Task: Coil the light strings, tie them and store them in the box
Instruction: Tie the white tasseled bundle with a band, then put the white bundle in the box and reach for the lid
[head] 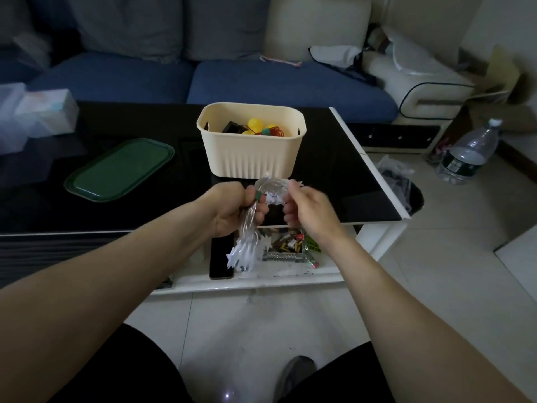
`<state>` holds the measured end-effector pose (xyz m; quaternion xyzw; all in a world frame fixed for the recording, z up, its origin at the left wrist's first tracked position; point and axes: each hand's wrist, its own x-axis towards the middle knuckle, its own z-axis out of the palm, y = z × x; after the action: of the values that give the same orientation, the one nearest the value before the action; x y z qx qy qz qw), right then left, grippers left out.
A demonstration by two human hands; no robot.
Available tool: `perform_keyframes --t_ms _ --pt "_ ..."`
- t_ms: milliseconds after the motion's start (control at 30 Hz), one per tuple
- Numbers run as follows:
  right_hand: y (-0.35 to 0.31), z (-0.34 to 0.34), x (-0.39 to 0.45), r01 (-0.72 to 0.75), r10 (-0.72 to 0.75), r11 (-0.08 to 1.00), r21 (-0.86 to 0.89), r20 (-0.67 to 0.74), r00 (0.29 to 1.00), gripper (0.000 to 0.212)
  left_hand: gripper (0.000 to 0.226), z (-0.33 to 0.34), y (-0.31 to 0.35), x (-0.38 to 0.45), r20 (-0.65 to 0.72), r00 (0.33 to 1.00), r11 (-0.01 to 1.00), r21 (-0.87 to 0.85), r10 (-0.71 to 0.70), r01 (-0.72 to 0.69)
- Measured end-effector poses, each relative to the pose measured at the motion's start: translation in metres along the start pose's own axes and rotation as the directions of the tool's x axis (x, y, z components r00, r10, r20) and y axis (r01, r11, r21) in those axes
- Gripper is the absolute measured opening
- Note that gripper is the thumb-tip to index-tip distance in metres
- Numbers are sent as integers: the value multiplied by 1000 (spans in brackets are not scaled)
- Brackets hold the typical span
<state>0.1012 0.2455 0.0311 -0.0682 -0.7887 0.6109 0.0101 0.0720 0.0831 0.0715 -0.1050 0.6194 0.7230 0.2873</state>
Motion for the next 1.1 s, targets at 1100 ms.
perform_keyframes --t_ms 1100 --pt "-68 -25 14 -86 80 994 67 92 993 36 33 -40 93 -8 -171 633 626 471 755 -621"
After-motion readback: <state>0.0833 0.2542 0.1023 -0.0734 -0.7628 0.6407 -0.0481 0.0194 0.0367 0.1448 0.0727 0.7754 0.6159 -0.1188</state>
